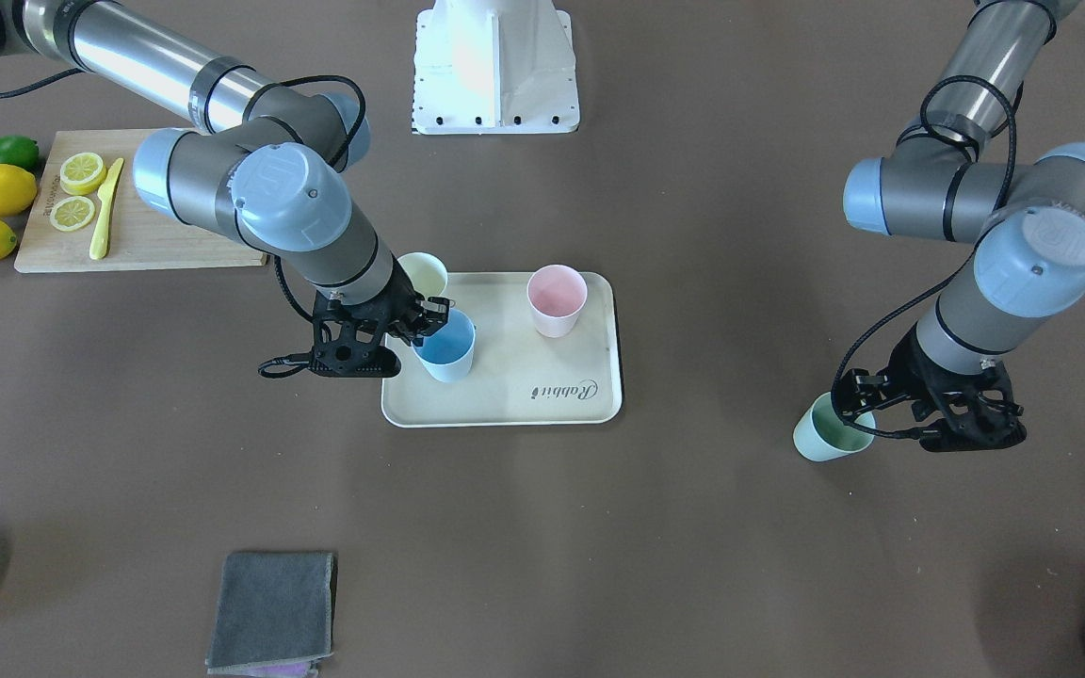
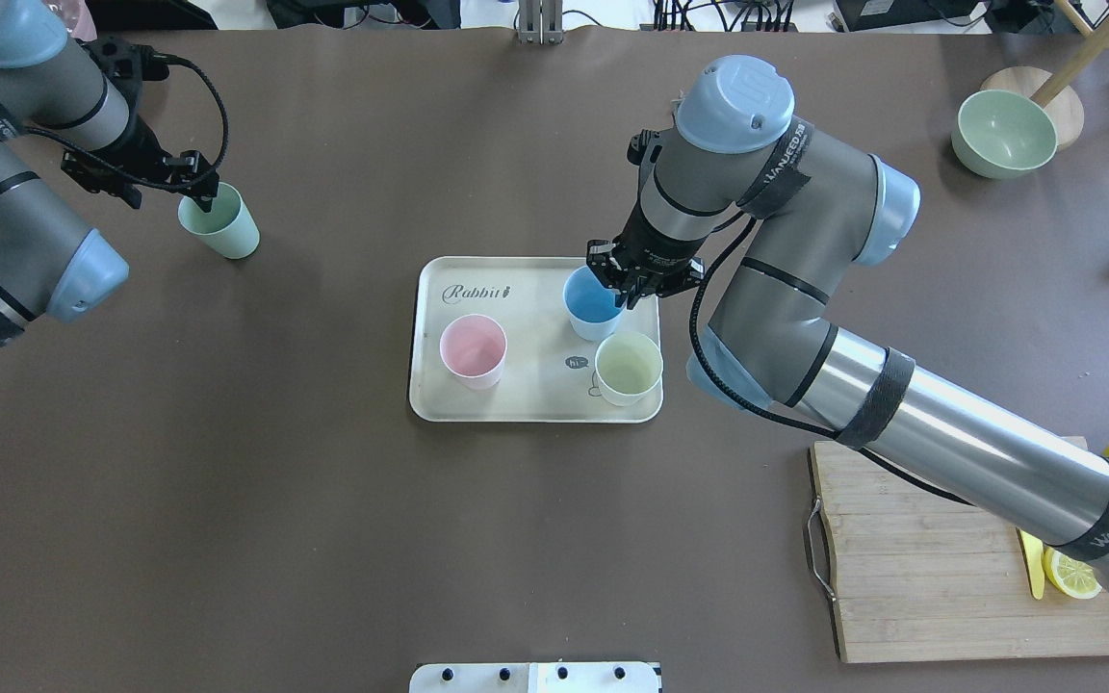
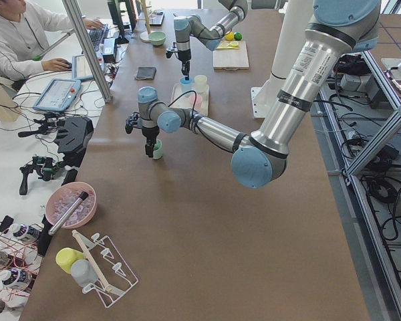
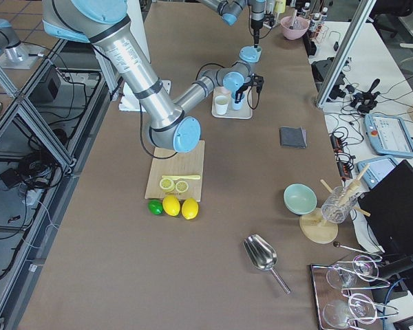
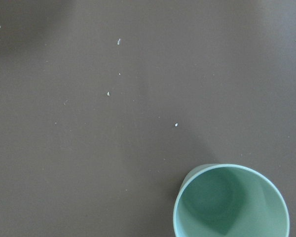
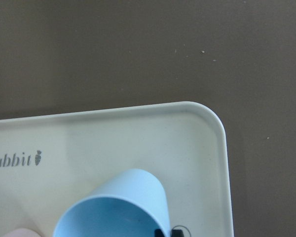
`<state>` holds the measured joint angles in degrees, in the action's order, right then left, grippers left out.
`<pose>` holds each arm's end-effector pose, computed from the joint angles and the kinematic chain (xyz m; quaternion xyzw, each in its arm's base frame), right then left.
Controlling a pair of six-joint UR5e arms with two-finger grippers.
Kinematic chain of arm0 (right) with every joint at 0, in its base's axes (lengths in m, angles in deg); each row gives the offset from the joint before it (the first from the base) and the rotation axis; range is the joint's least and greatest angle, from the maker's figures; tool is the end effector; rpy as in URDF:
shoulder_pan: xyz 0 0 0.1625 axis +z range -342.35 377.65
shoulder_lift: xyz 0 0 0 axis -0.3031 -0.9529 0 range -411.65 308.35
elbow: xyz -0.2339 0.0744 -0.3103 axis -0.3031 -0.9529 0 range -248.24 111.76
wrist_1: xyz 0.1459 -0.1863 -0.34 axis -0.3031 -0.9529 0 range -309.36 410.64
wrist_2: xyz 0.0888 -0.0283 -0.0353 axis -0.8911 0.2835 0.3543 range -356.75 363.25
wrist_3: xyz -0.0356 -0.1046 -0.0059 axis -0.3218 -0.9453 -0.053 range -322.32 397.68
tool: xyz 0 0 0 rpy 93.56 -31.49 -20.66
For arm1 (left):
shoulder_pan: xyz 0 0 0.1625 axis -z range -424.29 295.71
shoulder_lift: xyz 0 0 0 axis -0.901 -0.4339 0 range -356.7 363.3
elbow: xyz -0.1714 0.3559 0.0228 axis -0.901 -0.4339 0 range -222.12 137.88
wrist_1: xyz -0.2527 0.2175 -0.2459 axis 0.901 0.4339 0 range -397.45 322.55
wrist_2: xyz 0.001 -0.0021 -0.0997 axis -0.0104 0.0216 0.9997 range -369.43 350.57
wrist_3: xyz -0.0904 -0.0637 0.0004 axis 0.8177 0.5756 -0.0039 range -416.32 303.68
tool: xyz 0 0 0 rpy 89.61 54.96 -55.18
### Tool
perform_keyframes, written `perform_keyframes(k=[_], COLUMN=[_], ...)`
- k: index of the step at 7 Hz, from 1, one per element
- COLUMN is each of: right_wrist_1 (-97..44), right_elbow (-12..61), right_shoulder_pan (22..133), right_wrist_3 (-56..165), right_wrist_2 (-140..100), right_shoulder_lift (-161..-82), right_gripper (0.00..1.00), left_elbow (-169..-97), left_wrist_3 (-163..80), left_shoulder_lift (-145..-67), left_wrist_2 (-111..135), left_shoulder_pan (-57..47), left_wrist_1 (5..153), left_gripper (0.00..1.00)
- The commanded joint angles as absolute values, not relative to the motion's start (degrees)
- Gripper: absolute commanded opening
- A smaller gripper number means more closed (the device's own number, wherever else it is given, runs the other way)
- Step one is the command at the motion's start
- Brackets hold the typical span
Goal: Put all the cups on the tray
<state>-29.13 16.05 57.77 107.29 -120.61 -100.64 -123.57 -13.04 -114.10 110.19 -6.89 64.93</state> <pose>-0.5006 -0.5157 0.2275 -0.0454 -0.4550 0.0402 0.8884 0.3047 -0.6223 0.4175 0.0539 0.3541 -0.0181 0.9335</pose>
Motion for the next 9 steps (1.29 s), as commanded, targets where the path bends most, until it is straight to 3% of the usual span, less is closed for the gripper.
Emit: perform_keyframes(k=[1,2,6,9], right_wrist_1=[-29.9,-30.0,-35.6,-42.5], right_elbow=[19.4,20.4,24.8,26.6], right_shoulder_pan=[57.6,58.5,66.1,75.4], right_wrist_3=[107.1,107.2,105.8,84.0], right_wrist_2=[-120.1,-120.5,-127.6,-129.7], right_shoulder_lift=[-100.8,-101.0,-101.4,-107.8], right_gripper=[1.0,1.0,1.0,1.0], left_elbow=[-121.1,-120.5,-120.8,-120.7], left_wrist_3=[-12.2,-11.5,-6.3,8.6], left_shoulder_lift=[-114.7,-114.8,-118.8,-126.0], left_wrist_2=[110.4,110.5,117.7,117.4], left_shoulder_pan=[-6.9,-7.2,-6.8,-11.1], left_wrist_1=[67.2,67.2,65.6,66.0], left_gripper=[0.15,0.0,0.0,0.0])
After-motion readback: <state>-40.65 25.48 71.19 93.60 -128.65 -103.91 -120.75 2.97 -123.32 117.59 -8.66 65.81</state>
